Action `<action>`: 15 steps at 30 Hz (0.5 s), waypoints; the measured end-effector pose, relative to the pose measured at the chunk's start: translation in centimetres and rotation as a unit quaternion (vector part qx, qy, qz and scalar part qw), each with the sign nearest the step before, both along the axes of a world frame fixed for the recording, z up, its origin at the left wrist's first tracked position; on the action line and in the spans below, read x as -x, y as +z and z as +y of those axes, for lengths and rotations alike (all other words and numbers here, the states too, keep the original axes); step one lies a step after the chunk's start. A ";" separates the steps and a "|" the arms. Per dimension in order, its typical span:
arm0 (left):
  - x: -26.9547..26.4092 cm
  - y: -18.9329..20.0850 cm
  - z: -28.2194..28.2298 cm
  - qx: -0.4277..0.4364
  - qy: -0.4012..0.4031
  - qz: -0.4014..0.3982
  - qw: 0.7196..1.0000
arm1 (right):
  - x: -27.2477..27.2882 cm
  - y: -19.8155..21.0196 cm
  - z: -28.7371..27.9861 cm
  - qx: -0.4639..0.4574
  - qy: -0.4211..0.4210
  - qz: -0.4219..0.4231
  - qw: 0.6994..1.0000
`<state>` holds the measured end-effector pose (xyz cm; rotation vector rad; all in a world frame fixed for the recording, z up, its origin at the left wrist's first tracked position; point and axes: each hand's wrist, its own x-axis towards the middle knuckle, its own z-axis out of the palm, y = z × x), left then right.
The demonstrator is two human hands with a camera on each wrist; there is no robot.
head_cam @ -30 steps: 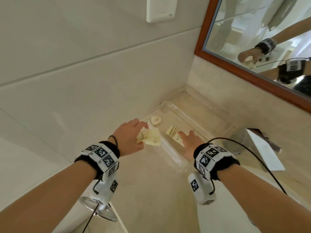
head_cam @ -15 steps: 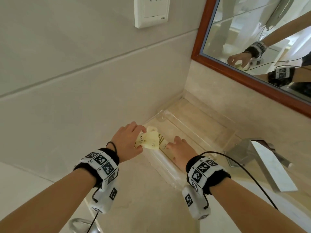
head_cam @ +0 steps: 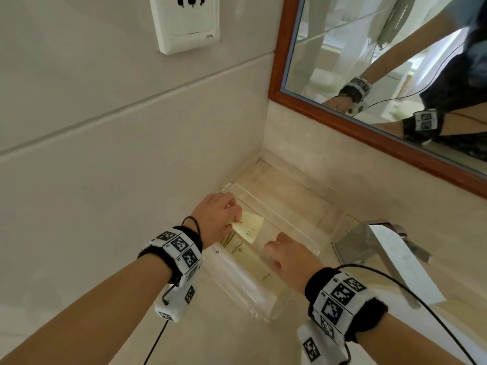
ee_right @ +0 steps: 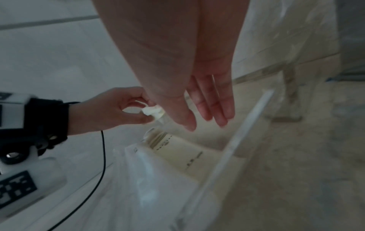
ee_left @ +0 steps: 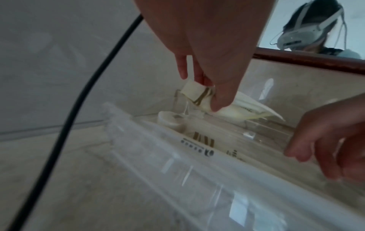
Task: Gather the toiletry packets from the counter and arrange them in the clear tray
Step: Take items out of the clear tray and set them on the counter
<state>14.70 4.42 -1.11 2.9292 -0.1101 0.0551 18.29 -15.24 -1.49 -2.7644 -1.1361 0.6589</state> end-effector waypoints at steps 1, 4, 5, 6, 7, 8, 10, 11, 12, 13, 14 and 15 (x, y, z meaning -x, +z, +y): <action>-0.5 -0.3 -0.2 -0.019 -0.016 -0.004 1.000 | -0.3 -0.2 -0.3 -0.001 -0.005 -0.001 1.000; -1.6 -1.1 -0.3 -0.074 -0.047 -0.015 0.996 | -0.7 -0.8 -0.9 0.004 -0.010 0.003 1.000; -1.7 -1.5 -0.4 -0.085 -0.046 -0.025 0.995 | -0.7 -0.9 -1.0 0.004 -0.007 0.005 1.000; -1.9 -1.8 -0.5 -0.095 -0.043 -0.029 0.994 | -0.7 -0.9 -1.0 0.002 -0.002 0.009 1.000; -1.9 -2.0 -0.5 -0.105 -0.040 -0.029 0.993 | -0.5 -0.9 -1.0 -0.003 0.003 0.012 1.000; -1.9 -2.3 -0.6 -0.115 -0.034 -0.028 0.992 | -0.4 -0.8 -0.9 -0.006 0.010 0.015 1.000; -1.9 -2.7 -0.5 -0.127 -0.019 -0.018 0.992 | 0.0 -0.4 -0.7 -0.009 0.030 0.019 0.999; -1.9 -2.8 -0.6 -0.133 -0.010 -0.008 0.991 | 0.2 -0.4 -0.7 -0.014 0.044 0.022 0.999; -1.9 -2.7 -0.6 -0.139 0.000 -0.007 0.990 | 0.4 -0.3 -0.7 -0.019 0.060 0.027 0.998; -2.0 -2.5 -0.6 -0.136 0.007 0.005 0.991 | 0.7 -0.2 -0.7 -0.019 0.076 0.031 0.996; -2.3 -2.4 -0.6 -0.124 0.015 0.024 0.992 | 0.9 -0.2 -0.6 -0.013 0.091 0.034 0.995; -2.6 -2.5 -0.6 -0.127 0.019 0.050 0.990 | 1.0 -0.2 -0.5 -0.006 0.103 0.034 0.994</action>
